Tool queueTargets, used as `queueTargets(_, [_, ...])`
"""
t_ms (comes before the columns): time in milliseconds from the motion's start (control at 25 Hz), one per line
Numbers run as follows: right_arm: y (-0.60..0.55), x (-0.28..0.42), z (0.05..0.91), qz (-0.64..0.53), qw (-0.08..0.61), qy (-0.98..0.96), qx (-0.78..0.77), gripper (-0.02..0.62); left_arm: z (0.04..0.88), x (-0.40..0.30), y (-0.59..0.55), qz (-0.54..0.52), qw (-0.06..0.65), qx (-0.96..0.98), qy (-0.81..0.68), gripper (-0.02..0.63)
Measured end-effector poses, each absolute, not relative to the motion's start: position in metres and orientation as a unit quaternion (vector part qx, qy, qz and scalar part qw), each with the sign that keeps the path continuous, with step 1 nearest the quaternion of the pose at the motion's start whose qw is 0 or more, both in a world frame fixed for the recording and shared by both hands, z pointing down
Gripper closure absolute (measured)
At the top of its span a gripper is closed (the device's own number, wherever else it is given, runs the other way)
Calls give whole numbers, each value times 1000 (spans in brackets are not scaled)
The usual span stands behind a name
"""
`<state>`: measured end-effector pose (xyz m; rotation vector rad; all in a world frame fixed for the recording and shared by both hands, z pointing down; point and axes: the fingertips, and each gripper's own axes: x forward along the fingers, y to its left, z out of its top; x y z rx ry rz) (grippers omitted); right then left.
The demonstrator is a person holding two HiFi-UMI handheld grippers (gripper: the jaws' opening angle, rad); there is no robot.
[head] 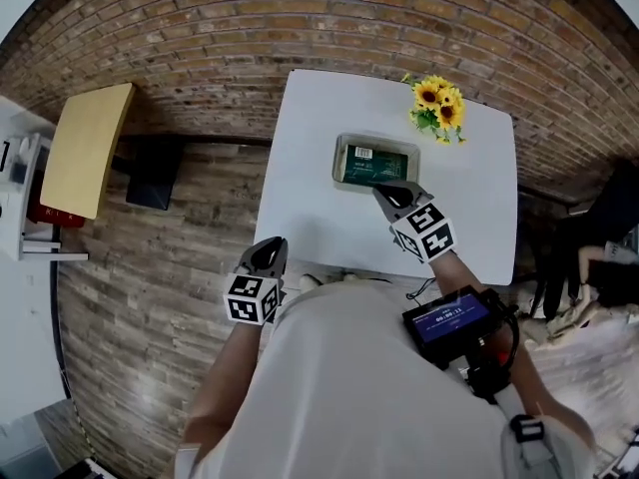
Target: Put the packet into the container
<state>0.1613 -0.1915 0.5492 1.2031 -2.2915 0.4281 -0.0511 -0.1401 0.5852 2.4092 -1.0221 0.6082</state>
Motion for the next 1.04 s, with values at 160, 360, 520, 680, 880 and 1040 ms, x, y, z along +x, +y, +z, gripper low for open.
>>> queueTargets(160, [-165, 150, 557, 178, 236, -850, 435, 588, 584, -43, -142, 223, 222, 879, -358, 569])
queueTargets(360, [-154, 154, 561, 204, 216, -843, 449, 588, 583, -30, -144, 227, 218, 888, -335, 569])
queueTargets(520, [-152, 163, 558, 205, 212, -838, 458, 589, 583, -22, -145, 230, 215, 893, -322, 569])
queueTargets(680, [-151, 167, 558, 207, 213, -834, 465, 588, 582, -17, -149, 230, 213, 896, -314, 569])
queueTargets(880, [-149, 169, 559, 209, 216, -832, 467, 589, 584, -16, -148, 230, 215, 897, -310, 569])
queueTargets(1040, [-152, 171, 559, 207, 218, -832, 467, 588, 587, -16, -149, 232, 218, 896, -309, 569])
